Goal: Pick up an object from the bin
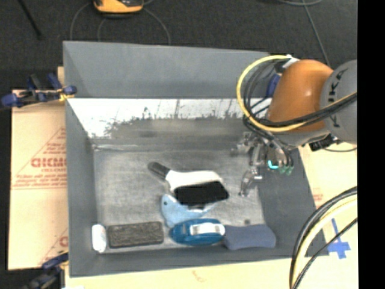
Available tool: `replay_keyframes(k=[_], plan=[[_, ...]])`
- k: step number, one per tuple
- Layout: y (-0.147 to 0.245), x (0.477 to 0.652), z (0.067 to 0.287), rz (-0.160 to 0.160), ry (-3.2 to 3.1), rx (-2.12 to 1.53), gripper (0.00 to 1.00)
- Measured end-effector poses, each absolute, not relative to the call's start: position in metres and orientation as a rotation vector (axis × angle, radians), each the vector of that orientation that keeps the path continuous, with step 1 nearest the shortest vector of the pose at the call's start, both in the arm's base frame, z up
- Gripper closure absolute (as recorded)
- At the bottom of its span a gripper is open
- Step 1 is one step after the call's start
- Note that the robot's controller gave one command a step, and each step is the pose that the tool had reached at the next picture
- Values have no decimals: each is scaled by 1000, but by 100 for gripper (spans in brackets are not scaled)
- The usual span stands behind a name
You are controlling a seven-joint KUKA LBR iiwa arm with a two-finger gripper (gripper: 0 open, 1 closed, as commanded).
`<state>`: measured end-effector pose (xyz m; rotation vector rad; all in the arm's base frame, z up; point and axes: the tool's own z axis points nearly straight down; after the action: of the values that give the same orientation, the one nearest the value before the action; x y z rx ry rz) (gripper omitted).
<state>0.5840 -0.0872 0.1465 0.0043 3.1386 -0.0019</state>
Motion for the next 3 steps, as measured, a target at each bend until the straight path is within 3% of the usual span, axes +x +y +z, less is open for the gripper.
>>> replay_keyframes(k=[1,2,3], plan=[[-87,584,147,-2,3137,1,0],[-20,592,75,0,3135,21,0],[-17,587,124,-2,3140,-58,0]])
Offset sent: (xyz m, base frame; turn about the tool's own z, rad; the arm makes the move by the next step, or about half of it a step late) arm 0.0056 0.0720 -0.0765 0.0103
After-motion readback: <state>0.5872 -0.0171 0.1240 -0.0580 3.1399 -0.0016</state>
